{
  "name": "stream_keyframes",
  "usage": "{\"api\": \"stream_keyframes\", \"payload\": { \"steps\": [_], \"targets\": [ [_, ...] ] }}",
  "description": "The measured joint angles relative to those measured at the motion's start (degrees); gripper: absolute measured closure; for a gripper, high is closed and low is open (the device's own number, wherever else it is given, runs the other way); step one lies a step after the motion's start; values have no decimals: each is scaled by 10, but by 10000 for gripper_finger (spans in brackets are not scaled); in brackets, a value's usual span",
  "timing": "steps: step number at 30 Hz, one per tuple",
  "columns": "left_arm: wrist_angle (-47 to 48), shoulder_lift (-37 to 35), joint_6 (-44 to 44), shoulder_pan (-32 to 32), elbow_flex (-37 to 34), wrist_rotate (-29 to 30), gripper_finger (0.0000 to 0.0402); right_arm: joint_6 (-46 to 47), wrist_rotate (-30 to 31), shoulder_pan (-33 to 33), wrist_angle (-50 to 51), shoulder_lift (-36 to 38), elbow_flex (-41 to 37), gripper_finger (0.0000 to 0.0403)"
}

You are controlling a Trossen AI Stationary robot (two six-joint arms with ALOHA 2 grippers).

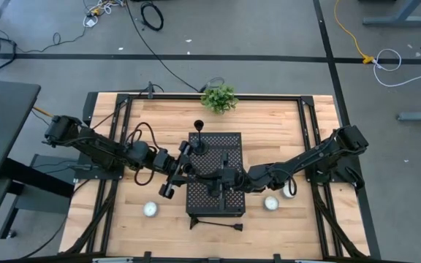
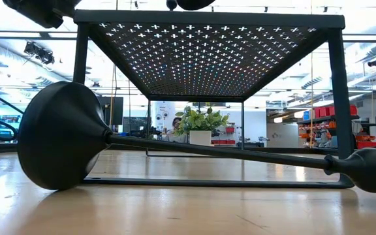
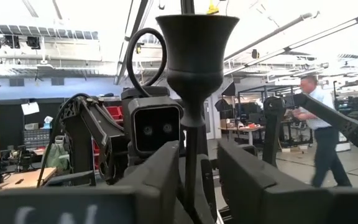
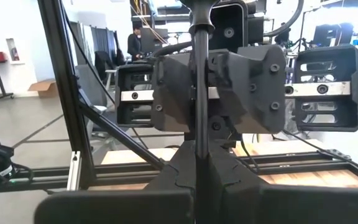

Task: Pick & Place candle stick holders
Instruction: Put the top black candle holder on the shelf aligned with the other black candle holder

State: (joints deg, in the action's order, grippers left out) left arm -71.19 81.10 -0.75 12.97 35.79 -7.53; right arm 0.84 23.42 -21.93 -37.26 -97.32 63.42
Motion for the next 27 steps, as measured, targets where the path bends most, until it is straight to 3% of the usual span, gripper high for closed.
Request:
{"api": "stream_keyframes", "payload": {
  "steps": [9,16,27],
  "targets": [
    [-1,0,-29,0,0,-6,388,0,-3,0,0,0,0,403],
    [0,0,-33,0,0,-7,390,-3,-5,0,1,0,0,399],
    [14,-1,-37,0,0,-2,390,-15,-44,0,22,3,-1,277]
  ]
}}
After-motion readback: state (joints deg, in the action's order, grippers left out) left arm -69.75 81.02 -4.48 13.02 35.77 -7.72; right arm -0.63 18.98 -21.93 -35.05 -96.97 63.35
